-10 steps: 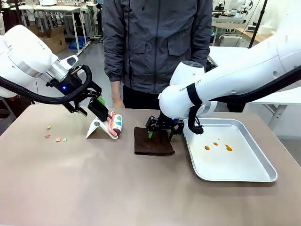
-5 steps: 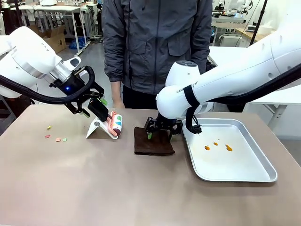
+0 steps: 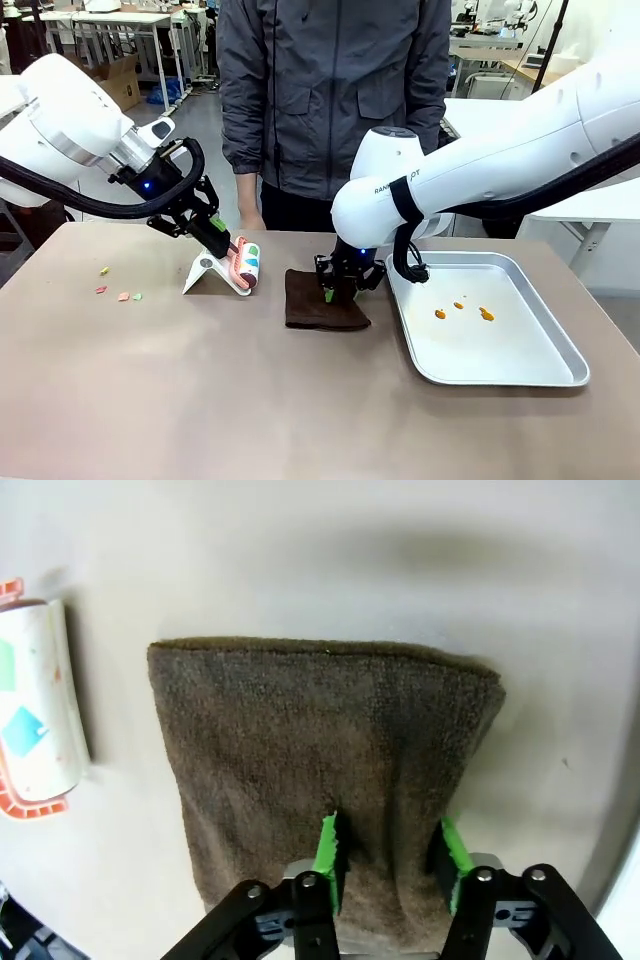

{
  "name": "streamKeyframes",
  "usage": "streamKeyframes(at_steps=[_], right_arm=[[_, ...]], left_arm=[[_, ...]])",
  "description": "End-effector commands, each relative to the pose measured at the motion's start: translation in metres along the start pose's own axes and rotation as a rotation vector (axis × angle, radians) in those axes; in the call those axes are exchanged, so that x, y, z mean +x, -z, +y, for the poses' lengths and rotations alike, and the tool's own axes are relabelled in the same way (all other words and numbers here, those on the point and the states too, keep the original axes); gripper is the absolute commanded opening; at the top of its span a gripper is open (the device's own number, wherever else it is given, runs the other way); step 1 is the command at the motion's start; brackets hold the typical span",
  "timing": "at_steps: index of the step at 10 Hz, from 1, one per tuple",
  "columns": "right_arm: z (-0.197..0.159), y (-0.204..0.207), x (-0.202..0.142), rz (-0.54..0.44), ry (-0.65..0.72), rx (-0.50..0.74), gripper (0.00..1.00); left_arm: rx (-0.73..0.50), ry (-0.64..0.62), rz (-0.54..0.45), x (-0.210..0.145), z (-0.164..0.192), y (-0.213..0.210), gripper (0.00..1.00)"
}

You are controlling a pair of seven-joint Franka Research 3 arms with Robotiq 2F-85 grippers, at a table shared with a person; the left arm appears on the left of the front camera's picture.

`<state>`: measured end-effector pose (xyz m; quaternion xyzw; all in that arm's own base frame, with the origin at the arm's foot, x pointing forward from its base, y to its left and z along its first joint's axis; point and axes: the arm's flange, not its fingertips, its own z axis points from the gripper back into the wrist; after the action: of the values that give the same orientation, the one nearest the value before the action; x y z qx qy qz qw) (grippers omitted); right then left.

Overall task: Clean the surface of the table.
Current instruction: Hold the Lint Roller with your left hand and the towel with your right hand.

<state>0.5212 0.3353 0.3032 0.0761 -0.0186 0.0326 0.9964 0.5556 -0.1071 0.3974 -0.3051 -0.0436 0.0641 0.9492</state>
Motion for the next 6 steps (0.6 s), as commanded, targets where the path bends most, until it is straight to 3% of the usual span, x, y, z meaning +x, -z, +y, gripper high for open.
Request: streamKeyframes(at_steps=[1, 2, 6], right_arm=[[0.0055, 0.0059, 0.0032, 0.001, 0.019, -0.020, 0.00], [0.0050, 0.0071, 0.0031, 0.004, 0.019, -0.016, 0.00], [-0.0003, 0.0016, 0.0008, -0.001, 0.020, 0.040, 0.00]], left_arm=[[0.006, 0.011, -0.010, 0.0007, -0.0010, 0.0016, 0.07], [0.004, 0.013, -0.011, 0.0009, 0.0008, 0.0007, 0.00], [0.001, 0.019, -0.016, -0.0007, 0.0017, -0.0018, 0.00]])
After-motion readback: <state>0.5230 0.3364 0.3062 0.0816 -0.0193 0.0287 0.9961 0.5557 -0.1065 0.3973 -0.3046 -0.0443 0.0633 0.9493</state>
